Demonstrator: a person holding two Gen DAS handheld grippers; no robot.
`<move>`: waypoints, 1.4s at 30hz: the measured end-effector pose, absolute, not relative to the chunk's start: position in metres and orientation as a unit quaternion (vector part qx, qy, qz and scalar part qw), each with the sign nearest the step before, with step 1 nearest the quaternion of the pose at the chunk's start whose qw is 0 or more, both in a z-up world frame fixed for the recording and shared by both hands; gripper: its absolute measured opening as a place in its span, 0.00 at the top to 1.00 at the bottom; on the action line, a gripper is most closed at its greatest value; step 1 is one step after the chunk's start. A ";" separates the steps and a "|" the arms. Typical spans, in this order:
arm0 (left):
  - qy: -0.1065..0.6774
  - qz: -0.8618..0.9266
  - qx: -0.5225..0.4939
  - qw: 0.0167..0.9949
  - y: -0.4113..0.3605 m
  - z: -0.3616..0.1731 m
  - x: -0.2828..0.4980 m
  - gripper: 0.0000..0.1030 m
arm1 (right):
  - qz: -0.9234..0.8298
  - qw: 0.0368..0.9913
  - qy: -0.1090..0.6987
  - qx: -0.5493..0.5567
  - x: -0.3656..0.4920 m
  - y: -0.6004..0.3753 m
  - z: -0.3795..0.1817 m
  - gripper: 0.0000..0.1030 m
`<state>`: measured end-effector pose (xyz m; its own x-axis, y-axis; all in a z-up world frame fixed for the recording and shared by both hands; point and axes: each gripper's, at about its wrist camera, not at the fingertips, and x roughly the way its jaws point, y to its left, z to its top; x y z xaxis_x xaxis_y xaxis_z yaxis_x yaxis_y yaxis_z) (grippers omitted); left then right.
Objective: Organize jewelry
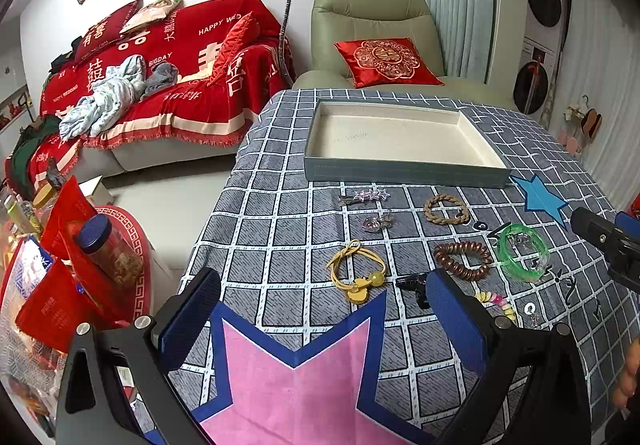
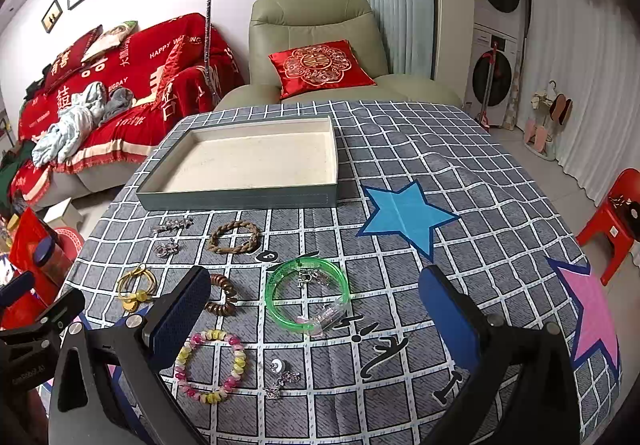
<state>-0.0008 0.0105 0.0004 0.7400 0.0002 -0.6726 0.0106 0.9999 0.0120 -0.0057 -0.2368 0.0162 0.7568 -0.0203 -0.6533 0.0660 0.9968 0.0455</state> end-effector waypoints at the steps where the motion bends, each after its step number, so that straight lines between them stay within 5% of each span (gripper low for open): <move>1: 0.361 -0.002 0.007 0.933 0.011 0.000 -0.001 0.00 | -0.023 0.937 0.348 0.033 -0.006 -0.237 0.016 0.00; 42: 0.386 -0.008 0.007 0.923 0.007 -0.016 0.010 0.00 | -0.025 0.933 0.357 0.032 -0.008 -0.235 0.007 0.00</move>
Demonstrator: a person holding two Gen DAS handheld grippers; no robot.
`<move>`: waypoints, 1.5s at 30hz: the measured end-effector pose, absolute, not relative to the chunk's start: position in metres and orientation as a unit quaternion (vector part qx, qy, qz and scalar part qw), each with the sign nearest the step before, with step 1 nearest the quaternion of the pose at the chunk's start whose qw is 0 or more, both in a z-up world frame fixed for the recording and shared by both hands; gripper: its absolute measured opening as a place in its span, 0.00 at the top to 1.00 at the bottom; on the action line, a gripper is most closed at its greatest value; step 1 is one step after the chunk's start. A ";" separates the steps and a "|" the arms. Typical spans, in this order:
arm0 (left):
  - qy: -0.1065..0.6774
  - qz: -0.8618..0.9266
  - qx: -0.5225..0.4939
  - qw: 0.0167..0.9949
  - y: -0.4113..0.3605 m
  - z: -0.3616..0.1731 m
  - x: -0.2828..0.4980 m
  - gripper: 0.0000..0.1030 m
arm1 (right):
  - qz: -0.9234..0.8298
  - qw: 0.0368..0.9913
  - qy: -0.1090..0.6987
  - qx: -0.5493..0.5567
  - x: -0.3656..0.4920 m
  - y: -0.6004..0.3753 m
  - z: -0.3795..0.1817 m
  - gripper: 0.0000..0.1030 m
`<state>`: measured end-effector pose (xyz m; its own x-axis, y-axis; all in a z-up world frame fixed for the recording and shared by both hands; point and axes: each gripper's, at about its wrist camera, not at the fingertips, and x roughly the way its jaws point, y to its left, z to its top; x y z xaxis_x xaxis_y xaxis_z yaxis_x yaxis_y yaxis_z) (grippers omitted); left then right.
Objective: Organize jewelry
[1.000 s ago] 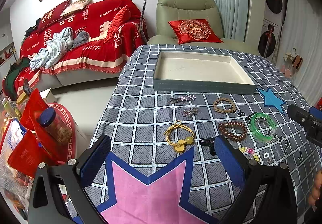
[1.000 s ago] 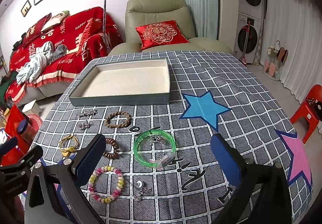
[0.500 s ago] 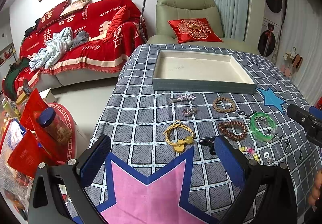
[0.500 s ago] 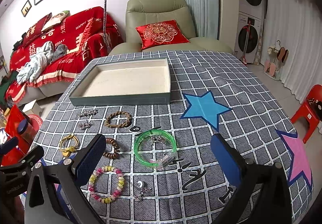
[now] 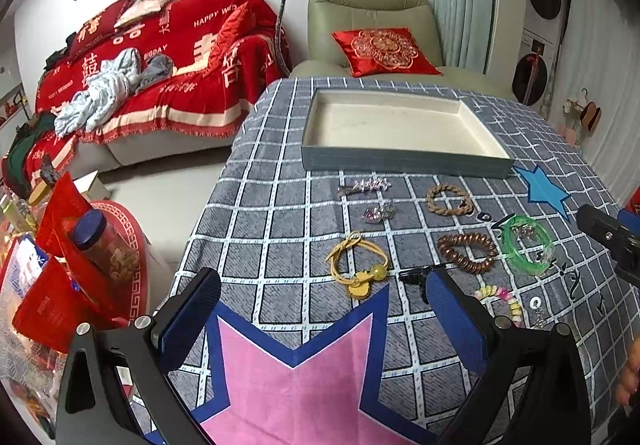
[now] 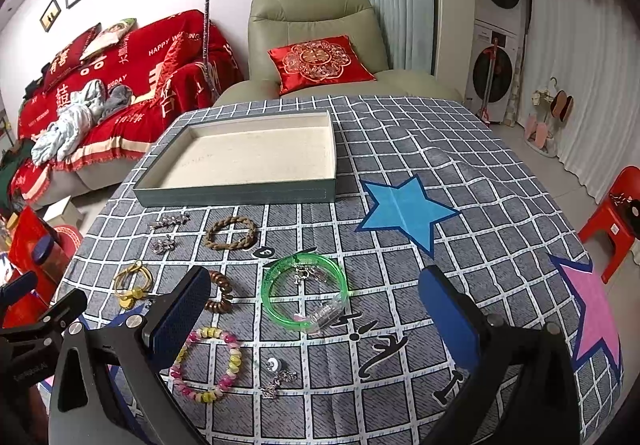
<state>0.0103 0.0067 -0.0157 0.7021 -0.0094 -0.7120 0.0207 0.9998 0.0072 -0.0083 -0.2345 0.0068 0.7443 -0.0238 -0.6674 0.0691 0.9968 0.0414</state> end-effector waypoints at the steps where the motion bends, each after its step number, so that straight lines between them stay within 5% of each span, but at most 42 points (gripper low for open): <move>1: 0.390 -0.006 0.007 0.921 0.009 -0.018 0.012 0.00 | -0.026 0.932 0.360 0.032 -0.008 -0.236 0.005 0.00; 29: 0.478 -0.080 0.014 0.874 0.016 -0.069 0.087 0.04 | -0.028 0.860 0.509 -0.001 0.065 -0.266 -0.062 0.02; 35: 0.478 -0.101 0.016 0.873 0.010 -0.070 0.088 0.30 | -0.021 0.855 0.518 0.016 0.068 -0.266 -0.066 0.27; 37: 0.474 -0.114 0.019 0.873 0.007 -0.068 0.085 0.58 | -0.021 0.856 0.516 0.016 0.067 -0.265 -0.064 0.37; 39: 0.472 -0.122 0.021 0.873 0.004 -0.067 0.084 0.78 | -0.017 0.857 0.515 0.015 0.065 -0.263 -0.063 0.62; 41: 0.472 -0.126 0.017 0.872 0.005 -0.066 0.084 0.78 | -0.014 0.858 0.514 0.015 0.064 -0.262 -0.061 0.82; 45: 0.473 -0.137 -0.017 0.870 0.013 -0.061 0.082 0.78 | -0.016 0.864 0.502 0.031 0.059 -0.266 -0.054 0.87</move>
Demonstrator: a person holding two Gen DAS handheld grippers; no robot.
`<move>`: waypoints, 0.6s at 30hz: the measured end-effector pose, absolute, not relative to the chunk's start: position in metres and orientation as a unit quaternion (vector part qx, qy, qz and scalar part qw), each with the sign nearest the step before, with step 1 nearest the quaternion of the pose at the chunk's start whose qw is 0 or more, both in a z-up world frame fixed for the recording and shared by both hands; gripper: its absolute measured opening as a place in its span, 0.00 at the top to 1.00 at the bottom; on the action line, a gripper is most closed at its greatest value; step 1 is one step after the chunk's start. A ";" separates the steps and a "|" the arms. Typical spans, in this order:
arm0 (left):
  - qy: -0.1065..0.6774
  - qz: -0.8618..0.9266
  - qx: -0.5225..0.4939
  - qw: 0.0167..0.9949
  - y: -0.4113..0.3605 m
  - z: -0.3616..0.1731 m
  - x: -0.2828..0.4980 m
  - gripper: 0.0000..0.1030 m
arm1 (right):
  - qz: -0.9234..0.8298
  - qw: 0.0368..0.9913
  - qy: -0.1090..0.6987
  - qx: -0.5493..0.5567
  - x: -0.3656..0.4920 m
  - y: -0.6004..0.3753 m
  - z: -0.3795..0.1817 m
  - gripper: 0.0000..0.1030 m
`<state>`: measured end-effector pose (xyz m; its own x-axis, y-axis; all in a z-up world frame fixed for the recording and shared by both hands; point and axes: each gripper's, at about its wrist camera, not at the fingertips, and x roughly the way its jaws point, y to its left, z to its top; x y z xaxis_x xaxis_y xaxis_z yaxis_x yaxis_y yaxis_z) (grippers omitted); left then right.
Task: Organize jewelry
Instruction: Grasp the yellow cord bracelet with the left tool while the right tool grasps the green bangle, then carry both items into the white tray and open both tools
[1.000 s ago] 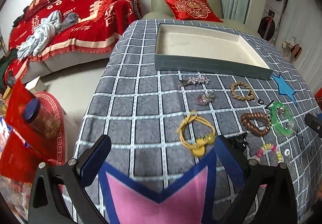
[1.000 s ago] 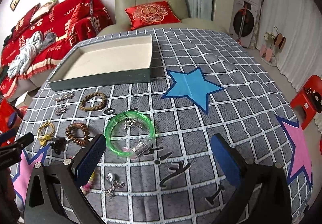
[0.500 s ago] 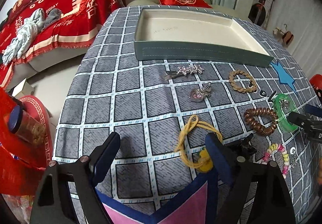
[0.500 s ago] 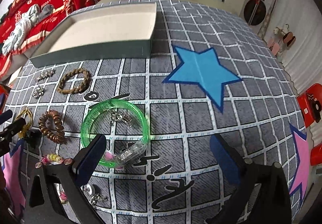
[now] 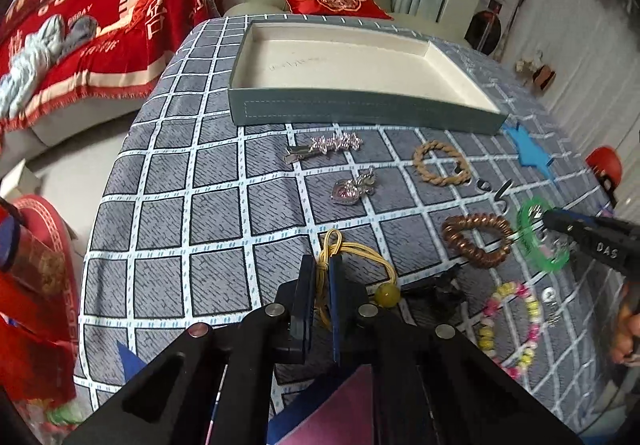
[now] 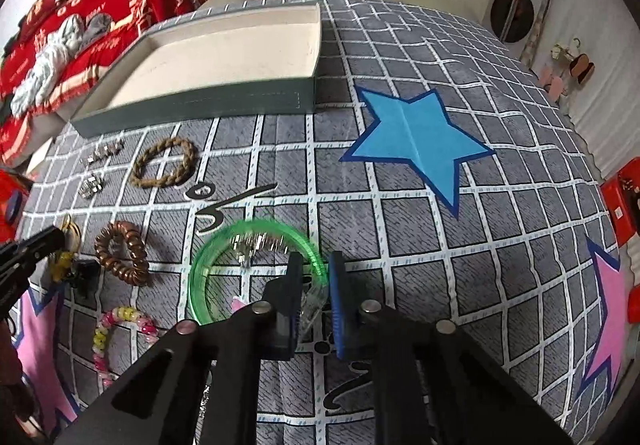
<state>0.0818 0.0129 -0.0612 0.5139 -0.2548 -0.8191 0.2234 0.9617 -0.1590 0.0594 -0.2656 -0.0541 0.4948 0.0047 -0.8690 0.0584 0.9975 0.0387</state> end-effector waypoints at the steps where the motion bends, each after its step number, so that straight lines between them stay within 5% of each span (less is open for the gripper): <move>1: 0.470 -0.139 -0.022 0.871 0.016 -0.058 0.080 0.78 | -0.015 0.867 0.497 0.037 0.058 -0.268 -0.051 0.87; 18: 0.429 -0.168 -0.051 0.886 0.020 0.000 0.094 0.78 | 0.022 0.885 0.456 0.090 0.073 -0.277 -0.003 0.87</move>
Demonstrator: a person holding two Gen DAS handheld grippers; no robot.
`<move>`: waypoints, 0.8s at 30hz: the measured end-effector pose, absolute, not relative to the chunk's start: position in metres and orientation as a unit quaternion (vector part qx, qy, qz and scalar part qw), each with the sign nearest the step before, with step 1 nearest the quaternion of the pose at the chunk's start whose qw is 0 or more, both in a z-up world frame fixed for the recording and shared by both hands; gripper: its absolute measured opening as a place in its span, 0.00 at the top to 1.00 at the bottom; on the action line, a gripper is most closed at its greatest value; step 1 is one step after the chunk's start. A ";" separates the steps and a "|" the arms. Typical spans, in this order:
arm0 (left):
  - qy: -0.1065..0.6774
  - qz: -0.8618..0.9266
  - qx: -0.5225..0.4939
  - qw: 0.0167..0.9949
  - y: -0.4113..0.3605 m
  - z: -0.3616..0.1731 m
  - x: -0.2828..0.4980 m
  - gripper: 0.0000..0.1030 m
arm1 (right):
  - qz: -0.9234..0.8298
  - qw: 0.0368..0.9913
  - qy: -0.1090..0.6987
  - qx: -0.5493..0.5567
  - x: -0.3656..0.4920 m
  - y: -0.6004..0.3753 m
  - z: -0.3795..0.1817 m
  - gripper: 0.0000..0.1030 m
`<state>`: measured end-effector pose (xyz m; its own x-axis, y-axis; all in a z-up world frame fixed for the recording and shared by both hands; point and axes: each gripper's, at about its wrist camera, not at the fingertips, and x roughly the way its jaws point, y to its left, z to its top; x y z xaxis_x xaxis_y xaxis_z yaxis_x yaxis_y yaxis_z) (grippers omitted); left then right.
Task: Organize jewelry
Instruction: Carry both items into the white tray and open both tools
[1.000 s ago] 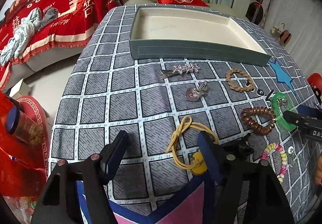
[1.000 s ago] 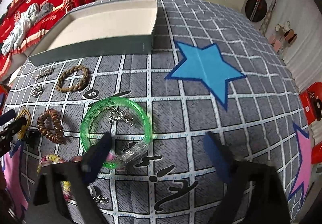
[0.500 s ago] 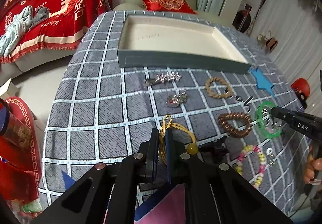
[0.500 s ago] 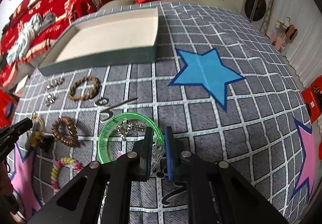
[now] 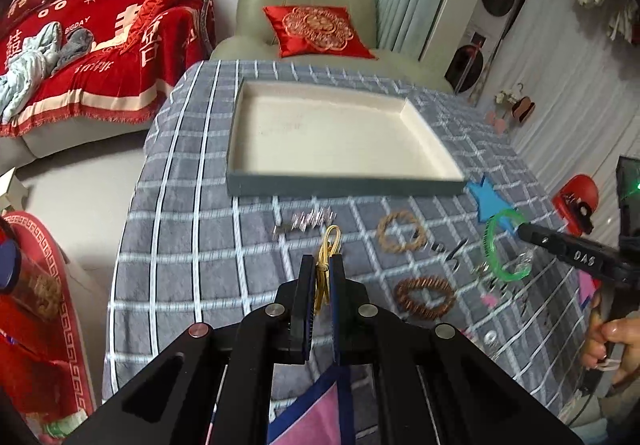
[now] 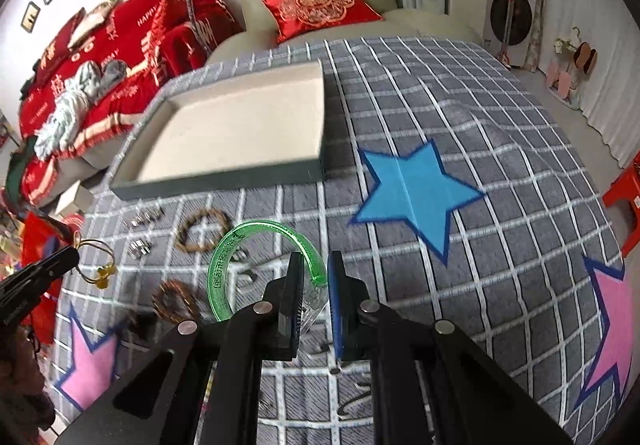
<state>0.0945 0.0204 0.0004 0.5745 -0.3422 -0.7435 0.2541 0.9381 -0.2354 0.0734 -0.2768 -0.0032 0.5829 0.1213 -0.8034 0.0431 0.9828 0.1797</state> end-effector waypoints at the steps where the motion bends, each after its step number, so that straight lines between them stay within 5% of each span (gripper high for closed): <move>1: 0.426 -0.172 -0.055 0.886 0.020 0.007 0.100 0.78 | 0.025 0.886 0.454 0.092 0.078 -0.276 0.000 0.87; 14: 0.388 -0.185 -0.051 0.901 -0.005 0.064 0.205 0.78 | 0.057 0.889 0.442 0.101 0.181 -0.270 0.037 0.87; 24: 0.420 -0.164 -0.042 0.891 -0.032 0.013 0.297 0.78 | 0.055 0.873 0.473 0.107 0.269 -0.258 0.003 0.87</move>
